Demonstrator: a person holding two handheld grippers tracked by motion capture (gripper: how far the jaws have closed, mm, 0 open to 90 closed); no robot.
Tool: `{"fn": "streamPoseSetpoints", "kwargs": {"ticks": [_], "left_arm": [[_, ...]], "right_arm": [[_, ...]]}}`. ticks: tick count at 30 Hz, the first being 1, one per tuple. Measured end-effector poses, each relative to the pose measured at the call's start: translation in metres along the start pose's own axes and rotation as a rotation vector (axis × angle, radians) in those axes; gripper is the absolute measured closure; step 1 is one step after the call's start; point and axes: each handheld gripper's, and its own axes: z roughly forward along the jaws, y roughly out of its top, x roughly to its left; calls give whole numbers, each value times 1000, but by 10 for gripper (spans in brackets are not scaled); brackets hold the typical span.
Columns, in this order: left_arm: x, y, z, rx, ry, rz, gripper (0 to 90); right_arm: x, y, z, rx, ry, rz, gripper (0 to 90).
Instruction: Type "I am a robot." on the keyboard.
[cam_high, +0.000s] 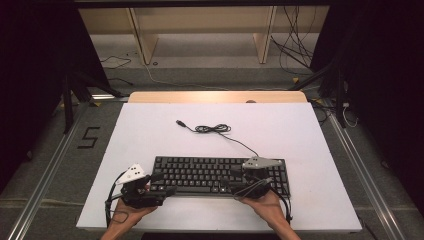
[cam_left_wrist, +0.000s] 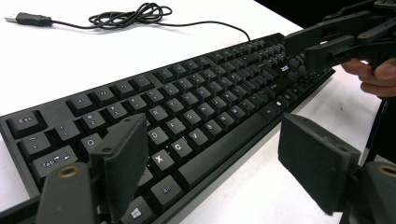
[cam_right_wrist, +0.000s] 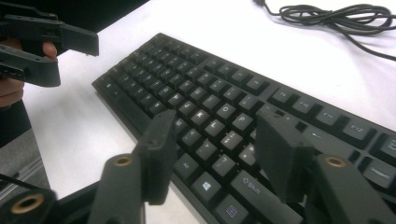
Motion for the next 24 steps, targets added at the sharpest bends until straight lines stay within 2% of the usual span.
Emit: {"fn": "streamPoseSetpoints", "kwargs": {"ticks": [3,13,24], "left_arm": [[0,0,0,0,-1,-1,240],[0,0,0,-6,-3,-6,239],[0,1,-1,-6,-4,-2,239]], "right_arm": [[-2,-2,-8,-12,-14,-22,469],[-7,-11,-31,-67,-16,-20,416],[-7,-20,-51,-94,-34,-33,388]]}}
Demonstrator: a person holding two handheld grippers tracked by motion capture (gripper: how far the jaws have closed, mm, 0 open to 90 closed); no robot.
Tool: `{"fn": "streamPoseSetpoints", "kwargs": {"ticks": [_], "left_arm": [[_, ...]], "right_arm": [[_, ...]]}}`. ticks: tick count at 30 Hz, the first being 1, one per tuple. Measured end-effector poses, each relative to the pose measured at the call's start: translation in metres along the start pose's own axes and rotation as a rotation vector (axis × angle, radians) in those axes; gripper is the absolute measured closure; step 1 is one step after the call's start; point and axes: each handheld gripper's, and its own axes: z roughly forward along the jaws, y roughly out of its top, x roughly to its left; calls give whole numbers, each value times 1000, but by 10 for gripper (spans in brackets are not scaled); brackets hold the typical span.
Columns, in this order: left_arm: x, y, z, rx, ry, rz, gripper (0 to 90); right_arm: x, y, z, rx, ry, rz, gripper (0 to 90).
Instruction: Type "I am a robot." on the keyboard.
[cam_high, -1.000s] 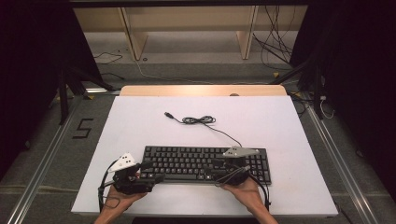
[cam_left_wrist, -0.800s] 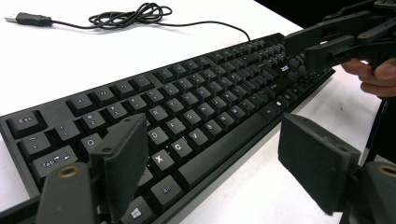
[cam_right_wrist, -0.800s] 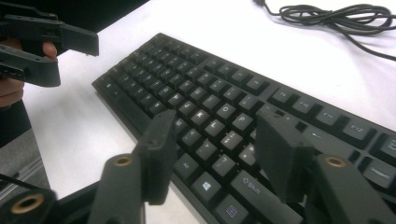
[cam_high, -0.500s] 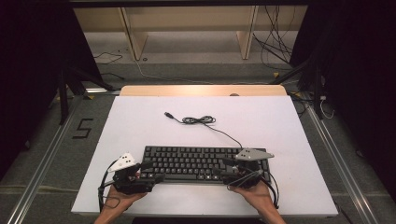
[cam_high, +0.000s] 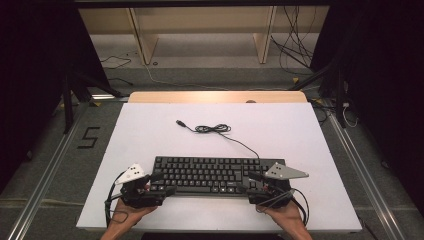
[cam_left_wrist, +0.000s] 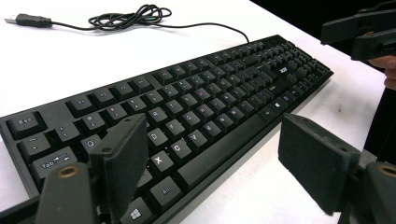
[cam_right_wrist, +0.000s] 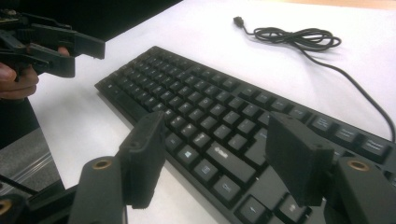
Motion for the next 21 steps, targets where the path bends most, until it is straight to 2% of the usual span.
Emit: {"fn": "streamPoseSetpoints", "kwargs": {"ticks": [3,11,21], "left_arm": [[0,0,0,-2,-4,0,239],[-1,0,0,-2,-9,0,239],[-1,0,-1,-4,-15,-3,238]], "right_arm": [[-2,-4,-9,-8,-20,-9,374],[-9,-14,-24,-27,-36,-3,360],[-14,-22,-31,-44,-54,-9,342]]}}
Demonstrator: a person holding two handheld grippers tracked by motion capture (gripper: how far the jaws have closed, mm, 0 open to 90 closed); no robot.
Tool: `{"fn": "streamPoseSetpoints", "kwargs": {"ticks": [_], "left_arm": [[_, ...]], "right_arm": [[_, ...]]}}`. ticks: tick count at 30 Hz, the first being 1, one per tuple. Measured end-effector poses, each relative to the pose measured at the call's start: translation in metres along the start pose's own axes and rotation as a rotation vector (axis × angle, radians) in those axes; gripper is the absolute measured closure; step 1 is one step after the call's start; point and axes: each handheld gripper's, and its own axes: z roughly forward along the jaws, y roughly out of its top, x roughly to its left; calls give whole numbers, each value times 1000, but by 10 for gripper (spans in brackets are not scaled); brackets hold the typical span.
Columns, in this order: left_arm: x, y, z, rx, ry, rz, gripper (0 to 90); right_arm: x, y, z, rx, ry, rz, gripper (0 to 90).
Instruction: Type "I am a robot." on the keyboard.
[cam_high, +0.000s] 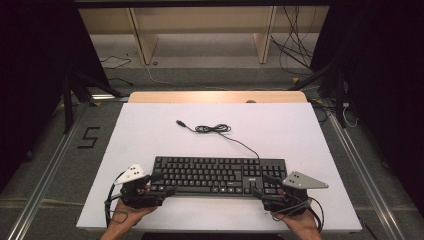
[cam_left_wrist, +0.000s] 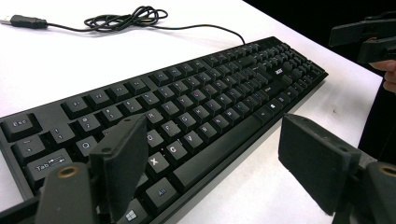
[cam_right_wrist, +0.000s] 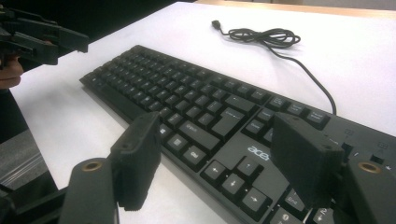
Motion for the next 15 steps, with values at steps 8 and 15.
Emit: {"fn": "streamPoseSetpoints", "kwargs": {"ticks": [8,15], "left_arm": [[0,0,0,1,-1,-1,237],[1,0,1,2,0,-2,236]], "right_arm": [[-2,-1,0,-11,-11,15,308],[-1,0,0,-16,-10,13,297]]}}
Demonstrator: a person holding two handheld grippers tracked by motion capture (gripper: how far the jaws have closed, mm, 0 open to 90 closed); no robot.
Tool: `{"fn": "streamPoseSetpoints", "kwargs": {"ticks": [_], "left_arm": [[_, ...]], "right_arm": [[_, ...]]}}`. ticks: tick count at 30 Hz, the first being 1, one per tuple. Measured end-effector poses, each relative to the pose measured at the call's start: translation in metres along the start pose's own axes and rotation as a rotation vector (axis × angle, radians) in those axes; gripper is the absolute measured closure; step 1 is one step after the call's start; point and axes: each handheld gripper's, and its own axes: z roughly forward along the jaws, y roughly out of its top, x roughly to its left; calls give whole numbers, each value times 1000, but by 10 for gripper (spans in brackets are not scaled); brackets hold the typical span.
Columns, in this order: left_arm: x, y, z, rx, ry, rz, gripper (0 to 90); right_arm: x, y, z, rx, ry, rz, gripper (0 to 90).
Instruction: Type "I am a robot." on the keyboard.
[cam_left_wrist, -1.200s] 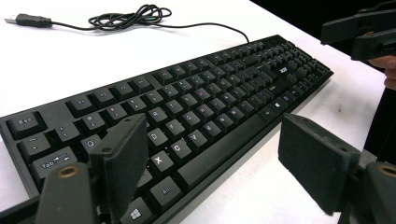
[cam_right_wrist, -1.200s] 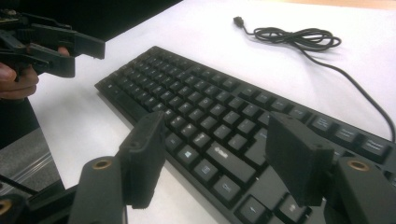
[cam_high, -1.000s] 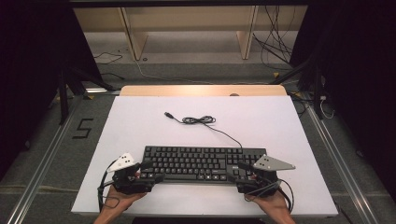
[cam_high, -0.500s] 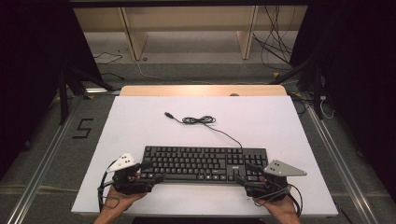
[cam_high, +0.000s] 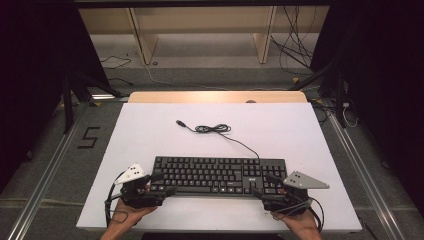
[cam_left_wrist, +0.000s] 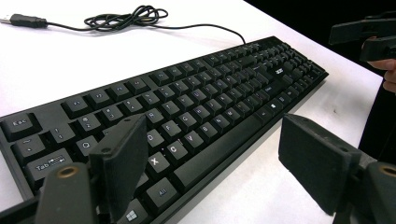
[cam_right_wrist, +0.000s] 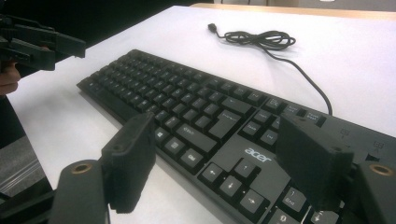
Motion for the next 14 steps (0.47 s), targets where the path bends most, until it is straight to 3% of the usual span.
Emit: {"fn": "streamPoseSetpoints", "kwargs": {"ticks": [14], "left_arm": [[1,0,0,0,1,-4,236]], "right_arm": [[1,1,1,0,1,8,297]]}}
